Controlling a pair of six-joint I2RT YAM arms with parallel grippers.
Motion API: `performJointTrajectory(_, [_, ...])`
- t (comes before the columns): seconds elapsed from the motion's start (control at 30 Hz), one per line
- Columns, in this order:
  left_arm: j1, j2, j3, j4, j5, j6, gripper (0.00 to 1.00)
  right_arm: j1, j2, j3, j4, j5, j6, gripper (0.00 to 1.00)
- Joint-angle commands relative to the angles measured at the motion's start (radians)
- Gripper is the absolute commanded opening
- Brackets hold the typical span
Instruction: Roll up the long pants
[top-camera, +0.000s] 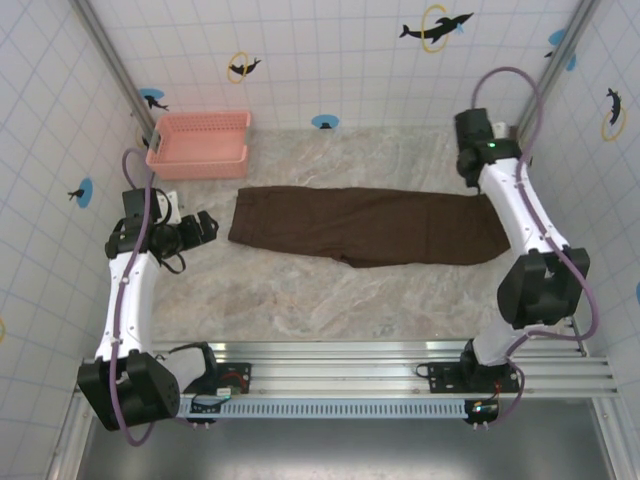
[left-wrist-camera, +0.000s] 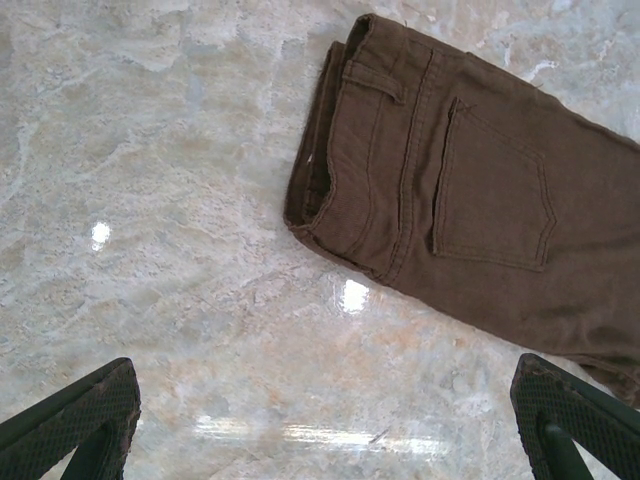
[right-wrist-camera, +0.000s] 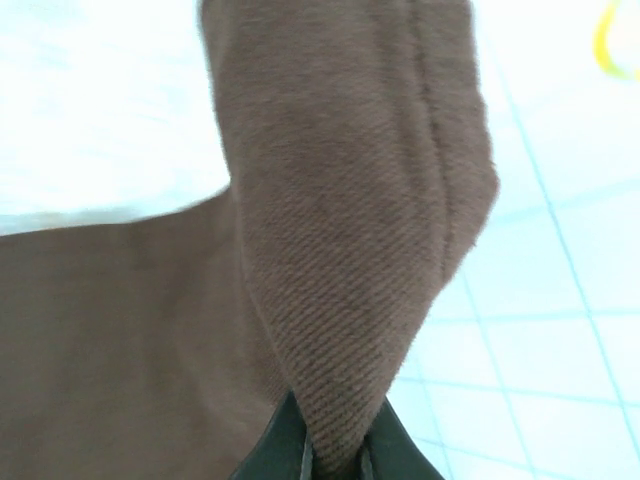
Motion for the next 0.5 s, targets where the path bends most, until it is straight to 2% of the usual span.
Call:
performJointTrajectory(0.0, [-0.004, 0.012, 0.013, 0.023, 0.020, 0.015, 0.97, 0.135, -0.073, 0.002, -0.006, 0.022, 0.001, 0.00])
performJointTrajectory(0.2, [-0.004, 0.037, 0.031, 0.060, 0.041, -0.001, 0.97, 0.371, -0.024, 0.067, -0.019, 0.063, 0.024, 0.00])
performJointTrajectory(0.47, [-0.005, 0.056, 0.040, 0.095, 0.070, -0.012, 0.97, 0.563, 0.258, 0.368, -0.079, 0.099, 0.025, 0.00])
